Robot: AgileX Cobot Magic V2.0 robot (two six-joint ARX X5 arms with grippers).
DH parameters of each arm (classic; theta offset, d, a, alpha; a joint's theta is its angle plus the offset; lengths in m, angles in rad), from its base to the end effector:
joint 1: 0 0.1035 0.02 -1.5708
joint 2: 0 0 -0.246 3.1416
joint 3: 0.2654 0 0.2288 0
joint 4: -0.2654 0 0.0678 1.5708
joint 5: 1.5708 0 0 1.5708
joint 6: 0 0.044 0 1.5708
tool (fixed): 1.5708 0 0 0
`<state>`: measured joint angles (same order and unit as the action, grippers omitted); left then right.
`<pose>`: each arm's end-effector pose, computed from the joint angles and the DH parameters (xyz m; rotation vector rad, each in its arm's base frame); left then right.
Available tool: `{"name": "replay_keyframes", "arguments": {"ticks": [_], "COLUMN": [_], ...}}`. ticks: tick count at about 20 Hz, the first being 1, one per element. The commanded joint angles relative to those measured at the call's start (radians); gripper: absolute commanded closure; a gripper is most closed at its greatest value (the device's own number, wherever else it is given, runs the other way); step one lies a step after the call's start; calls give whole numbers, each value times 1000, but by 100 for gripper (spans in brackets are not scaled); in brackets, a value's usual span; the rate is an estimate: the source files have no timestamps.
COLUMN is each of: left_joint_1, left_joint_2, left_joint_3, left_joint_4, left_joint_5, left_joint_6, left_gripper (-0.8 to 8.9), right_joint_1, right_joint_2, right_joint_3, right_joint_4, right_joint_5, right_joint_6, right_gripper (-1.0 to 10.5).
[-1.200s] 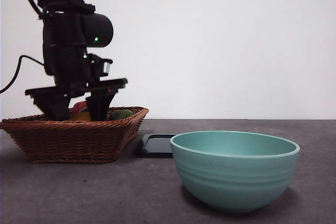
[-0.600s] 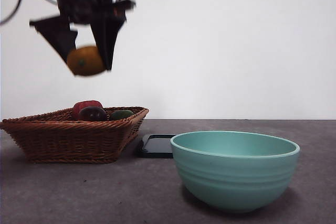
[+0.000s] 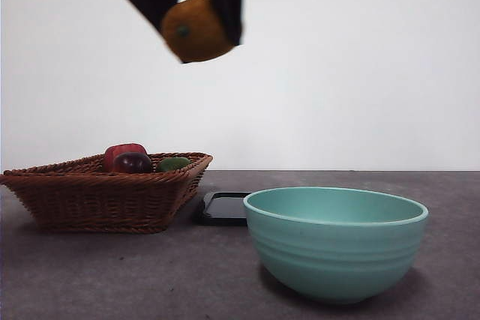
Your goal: Pick up the wifruite, put it on the bowl, pick up the plate, put it on desk
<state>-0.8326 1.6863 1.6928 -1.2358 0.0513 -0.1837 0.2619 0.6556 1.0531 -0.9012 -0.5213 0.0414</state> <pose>0.2044 -0.2280 0.3040 0.3292 1.2279 -0.6522 0.0891 0.0466 0.3431 0.1052 0.5281 0.7557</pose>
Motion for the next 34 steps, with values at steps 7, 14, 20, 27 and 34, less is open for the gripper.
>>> {"name": "replay_keyframes", "arguments": {"ticks": [7,14,20,27,34], "left_joint_1": [-145,-188,-209,-209,-216], "left_joint_2": [91,223,344,417,420], "left_joint_3": [18,18,18,18,18], "left_joint_4": [88,133,179,221,229], "left_joint_5": [2,1,1,1,2], "left_joint_6": [-68,-76,-83,-83,-90], "left_gripper": [632,632,632,632,632], "right_joint_1": [5,5,5,5,5], "right_joint_2": [-56,-99,-104,-104,-104], "right_joint_3": [18,18,18,18,18], "right_joint_4": [-28,-45,-55,-66,-66], "right_joint_5": [-4,-3,-2,-2,-2], "right_joint_6": [0,0,0,0,0], "right_gripper": [285,285,285,285,285]}}
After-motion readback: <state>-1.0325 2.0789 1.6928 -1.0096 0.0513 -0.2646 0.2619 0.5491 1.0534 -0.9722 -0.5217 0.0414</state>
